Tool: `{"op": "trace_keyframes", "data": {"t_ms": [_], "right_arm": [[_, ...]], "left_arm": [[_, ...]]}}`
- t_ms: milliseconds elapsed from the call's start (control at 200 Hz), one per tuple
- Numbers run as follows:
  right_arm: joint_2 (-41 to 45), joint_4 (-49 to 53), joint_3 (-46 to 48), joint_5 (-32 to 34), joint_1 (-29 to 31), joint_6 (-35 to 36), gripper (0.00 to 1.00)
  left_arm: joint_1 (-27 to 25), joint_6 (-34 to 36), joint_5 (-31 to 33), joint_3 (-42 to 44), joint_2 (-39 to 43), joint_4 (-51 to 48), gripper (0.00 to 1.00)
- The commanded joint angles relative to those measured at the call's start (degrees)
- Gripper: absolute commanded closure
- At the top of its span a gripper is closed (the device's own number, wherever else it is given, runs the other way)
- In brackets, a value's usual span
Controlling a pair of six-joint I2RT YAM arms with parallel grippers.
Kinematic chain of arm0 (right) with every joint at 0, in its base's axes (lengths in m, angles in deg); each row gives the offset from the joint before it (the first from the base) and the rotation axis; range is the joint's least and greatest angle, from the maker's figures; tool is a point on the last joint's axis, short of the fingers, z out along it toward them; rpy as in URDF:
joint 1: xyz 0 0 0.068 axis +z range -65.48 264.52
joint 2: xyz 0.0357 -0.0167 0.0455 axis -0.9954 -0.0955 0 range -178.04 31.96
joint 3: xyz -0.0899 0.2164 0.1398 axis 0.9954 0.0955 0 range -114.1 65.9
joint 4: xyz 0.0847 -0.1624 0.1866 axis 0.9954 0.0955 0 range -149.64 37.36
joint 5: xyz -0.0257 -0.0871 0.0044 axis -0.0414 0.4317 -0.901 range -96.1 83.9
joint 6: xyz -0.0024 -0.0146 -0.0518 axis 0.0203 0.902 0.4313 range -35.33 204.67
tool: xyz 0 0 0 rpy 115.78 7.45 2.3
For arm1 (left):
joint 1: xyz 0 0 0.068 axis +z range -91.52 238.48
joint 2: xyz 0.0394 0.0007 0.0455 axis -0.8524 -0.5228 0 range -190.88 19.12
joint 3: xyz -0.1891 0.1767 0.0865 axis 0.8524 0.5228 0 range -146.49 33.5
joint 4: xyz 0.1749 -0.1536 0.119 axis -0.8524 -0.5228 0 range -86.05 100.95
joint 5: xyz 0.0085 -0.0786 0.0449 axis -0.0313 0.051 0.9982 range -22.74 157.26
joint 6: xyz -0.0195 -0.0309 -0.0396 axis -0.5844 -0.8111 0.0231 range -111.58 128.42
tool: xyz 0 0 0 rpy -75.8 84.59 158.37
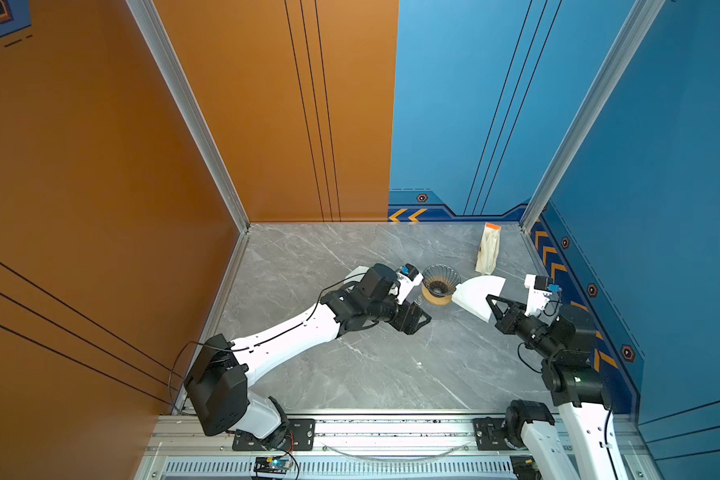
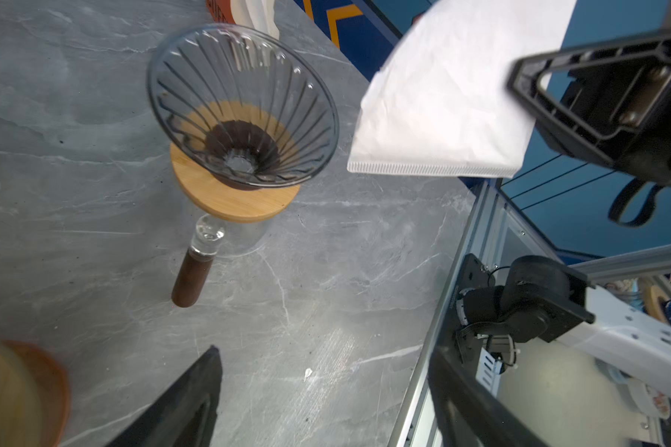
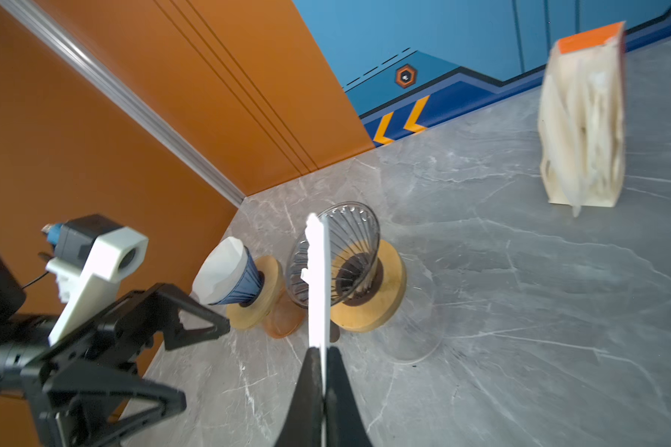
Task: Place the coffee filter in the dripper
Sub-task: 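Lift the white filter upright with the right gripper toward the left gripper, then pinch the filter's top edge with the left gripper while right holds it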
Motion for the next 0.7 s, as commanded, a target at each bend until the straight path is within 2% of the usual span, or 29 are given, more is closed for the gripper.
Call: {"op": "trace_keyframes", "data": {"t_ms": [0, 120, 310, 456, 616, 691], "right_arm": [[-3.57, -6.55, -2.32, -10.12, -0.04, 5.35, 1.00], [-8.83, -10.82, -4.17, -17.32, -0.04, 7.27, 1.00], [-17.16, -14.43, -8.99, -26.78, 1.23, 9.83, 1.00], [-22.75, -11.95, -13.82, -29.13, 3.09, 14.68, 1.00], [-28.40, -4.75, -19.36, -29.32, 6.11, 21.58, 1.00], [-30.07, -4.22, -20.34, -29.52, 6.97, 22.51, 1.00]], "left_arm": [[3.77, 1.74, -7.57, -1.62, 1.30, 1.05, 0.08], [6.92, 4.65, -11.58, -3.85, -0.22, 0.03, 0.04], [7.72, 8.25, -18.97, -11.46, -6.64, -3.44, 0.03], [7.09, 8.48, -24.55, -15.54, -11.11, -3.12, 0.04], [6.17, 8.40, -26.02, -17.84, -13.49, -3.18, 0.06], [6.19, 8.21, -25.92, -18.13, -13.80, -2.83, 0.09]]}}
